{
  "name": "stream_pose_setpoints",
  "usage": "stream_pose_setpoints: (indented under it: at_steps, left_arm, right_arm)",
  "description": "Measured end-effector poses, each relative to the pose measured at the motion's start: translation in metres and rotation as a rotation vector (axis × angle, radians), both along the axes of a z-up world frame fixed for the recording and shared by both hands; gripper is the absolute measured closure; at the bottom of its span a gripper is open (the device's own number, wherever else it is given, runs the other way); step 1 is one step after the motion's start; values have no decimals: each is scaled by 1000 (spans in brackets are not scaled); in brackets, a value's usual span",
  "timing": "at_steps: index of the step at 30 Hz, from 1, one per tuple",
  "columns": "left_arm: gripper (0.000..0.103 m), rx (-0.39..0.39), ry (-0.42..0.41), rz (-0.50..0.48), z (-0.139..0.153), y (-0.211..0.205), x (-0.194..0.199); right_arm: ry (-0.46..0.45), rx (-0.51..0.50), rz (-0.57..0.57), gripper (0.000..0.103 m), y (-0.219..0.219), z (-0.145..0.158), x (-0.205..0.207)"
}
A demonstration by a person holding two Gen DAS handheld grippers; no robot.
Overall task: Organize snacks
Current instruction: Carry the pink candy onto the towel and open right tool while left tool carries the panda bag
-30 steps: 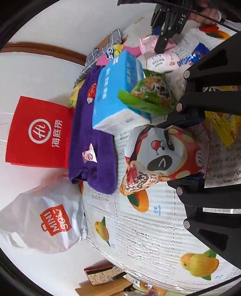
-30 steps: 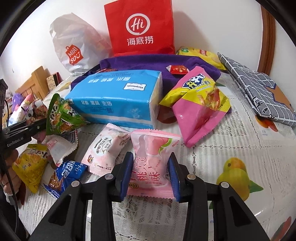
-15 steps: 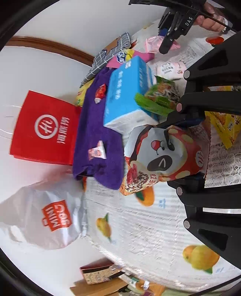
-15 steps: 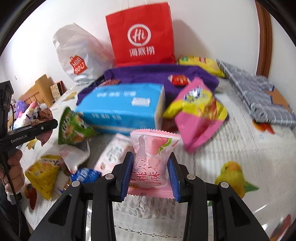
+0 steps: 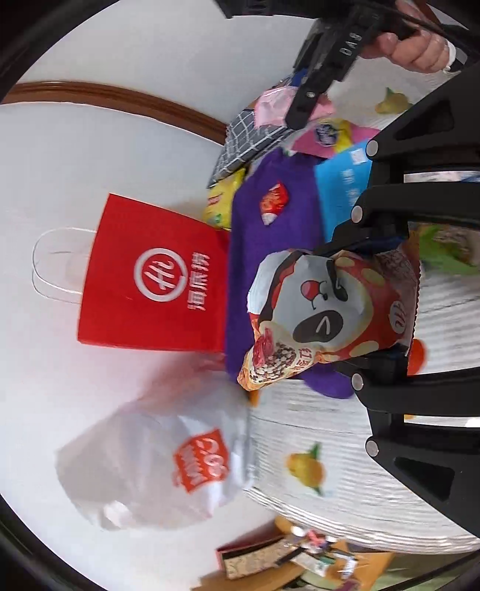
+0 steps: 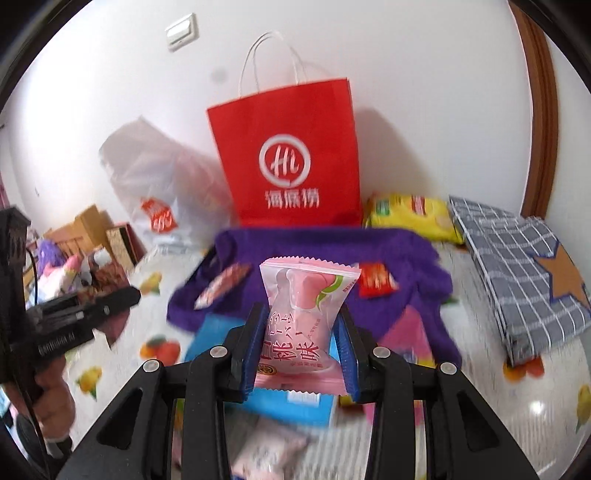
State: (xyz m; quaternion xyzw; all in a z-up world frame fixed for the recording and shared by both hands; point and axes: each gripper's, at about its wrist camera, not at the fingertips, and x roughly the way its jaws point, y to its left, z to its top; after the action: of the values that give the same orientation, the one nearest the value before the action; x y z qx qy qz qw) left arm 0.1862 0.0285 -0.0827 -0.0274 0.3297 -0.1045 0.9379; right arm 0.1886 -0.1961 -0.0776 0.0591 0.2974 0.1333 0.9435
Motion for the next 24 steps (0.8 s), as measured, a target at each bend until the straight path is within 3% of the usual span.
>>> stream_pose_setpoints:
  at_steps: [4, 9, 13, 24]
  left_arm:
    - [66, -19, -12, -20, -9, 2, 14]
    - [66, -29, 33, 3, -32, 14, 21]
    - [66, -85, 67, 25, -36, 25, 27]
    - [66, -20, 65, 39, -39, 17, 24]
  right_arm:
    - [-15, 28, -40, 66, -7, 5, 35]
    - [55, 43, -99, 66, -20, -32, 57]
    - [76, 15, -111, 66, -24, -44, 62]
    - [113, 36, -127, 65, -29, -62, 74]
